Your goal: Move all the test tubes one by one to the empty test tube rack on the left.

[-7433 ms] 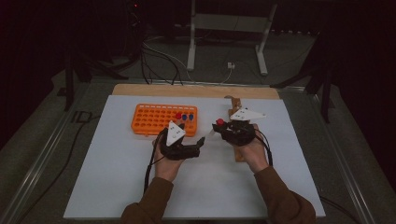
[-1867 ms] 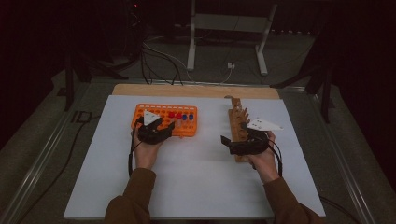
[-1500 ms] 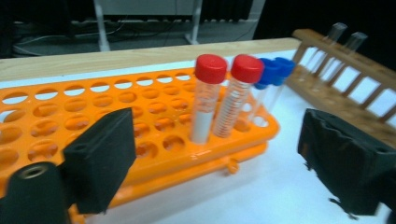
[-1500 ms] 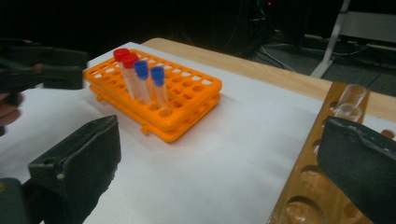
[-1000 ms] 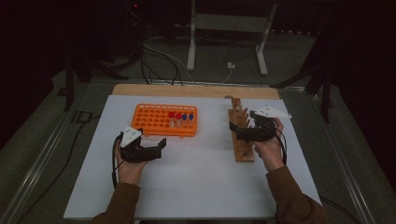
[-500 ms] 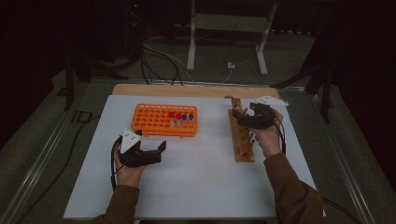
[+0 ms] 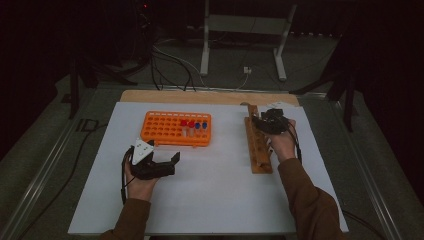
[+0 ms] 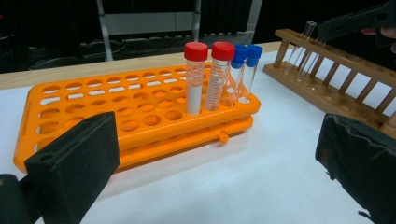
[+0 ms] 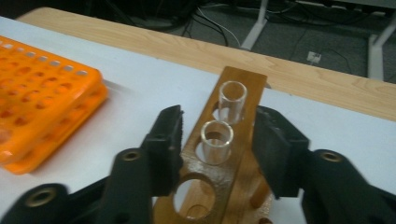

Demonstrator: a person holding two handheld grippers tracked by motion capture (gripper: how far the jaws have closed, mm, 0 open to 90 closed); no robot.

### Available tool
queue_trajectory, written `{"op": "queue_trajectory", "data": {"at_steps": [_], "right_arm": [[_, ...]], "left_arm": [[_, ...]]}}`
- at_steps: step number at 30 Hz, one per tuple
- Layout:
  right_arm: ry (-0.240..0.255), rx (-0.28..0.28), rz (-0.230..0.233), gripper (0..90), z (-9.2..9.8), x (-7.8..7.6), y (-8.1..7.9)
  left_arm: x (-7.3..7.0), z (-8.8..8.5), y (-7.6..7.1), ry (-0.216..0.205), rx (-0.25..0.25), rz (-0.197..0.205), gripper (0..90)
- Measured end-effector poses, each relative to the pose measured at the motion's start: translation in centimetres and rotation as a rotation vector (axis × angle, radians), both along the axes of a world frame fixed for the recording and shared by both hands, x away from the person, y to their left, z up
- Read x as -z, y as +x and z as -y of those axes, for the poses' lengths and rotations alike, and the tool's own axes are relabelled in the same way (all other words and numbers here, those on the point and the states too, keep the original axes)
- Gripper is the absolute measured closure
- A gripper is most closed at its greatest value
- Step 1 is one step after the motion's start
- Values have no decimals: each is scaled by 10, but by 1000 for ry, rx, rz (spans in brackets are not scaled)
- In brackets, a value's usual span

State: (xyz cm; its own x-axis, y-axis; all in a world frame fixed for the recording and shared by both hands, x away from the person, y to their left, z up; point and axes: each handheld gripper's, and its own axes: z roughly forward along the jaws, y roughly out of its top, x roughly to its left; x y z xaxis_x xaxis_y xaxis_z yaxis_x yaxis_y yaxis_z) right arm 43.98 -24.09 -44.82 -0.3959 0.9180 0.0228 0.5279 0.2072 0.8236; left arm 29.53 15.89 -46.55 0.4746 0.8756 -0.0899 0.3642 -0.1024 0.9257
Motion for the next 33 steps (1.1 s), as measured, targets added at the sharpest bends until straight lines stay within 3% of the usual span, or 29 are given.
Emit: {"op": "queue_trajectory", "data": {"at_steps": [5, 16, 33], "right_arm": [[-30, 1, -11, 641, 0, 4, 5], [-43, -14, -18, 749, -5, 5, 8], [-37, -16, 9, 765, -5, -3, 3]], "left_arm": [[0, 3, -1, 24, 4, 5, 6], [1, 5, 0, 30, 9, 3, 6], [3, 8, 0, 36, 18, -2, 6]]}}
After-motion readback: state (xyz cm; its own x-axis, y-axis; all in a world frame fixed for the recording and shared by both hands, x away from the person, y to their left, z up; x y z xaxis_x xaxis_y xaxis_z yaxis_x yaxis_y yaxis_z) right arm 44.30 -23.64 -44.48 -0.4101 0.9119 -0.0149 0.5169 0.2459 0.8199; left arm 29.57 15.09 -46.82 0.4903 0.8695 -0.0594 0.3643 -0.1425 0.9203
